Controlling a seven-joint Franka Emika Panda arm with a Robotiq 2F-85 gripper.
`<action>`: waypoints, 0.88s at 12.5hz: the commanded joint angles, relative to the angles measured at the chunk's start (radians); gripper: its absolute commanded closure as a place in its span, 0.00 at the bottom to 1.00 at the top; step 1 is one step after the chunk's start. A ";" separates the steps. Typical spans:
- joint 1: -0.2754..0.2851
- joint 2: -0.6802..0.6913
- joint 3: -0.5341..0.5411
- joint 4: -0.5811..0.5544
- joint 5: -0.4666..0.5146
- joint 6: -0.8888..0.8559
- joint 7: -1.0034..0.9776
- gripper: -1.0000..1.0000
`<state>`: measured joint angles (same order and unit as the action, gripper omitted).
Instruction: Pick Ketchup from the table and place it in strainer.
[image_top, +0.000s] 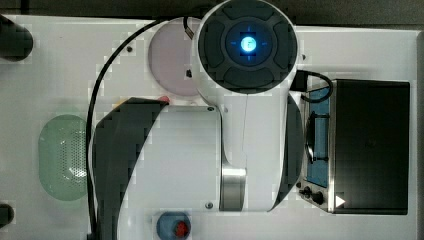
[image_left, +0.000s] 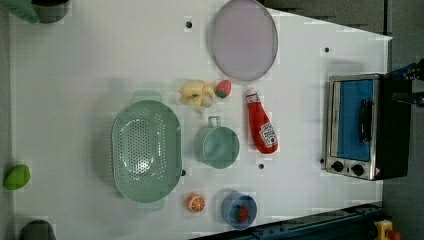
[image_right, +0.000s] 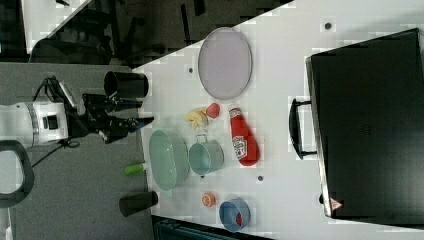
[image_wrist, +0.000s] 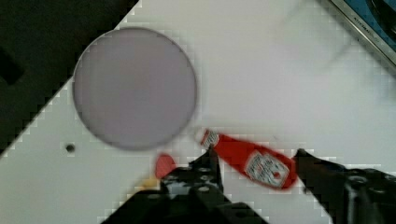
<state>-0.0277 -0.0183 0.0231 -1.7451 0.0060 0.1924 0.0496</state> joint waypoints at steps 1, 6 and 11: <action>-0.098 -0.167 0.063 -0.073 0.019 -0.151 -0.057 0.21; -0.095 -0.099 0.083 -0.174 0.019 -0.106 -0.189 0.00; -0.093 -0.016 0.107 -0.328 0.019 0.068 -0.682 0.00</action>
<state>-0.1120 -0.0509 0.1377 -2.0547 0.0199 0.2532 -0.4211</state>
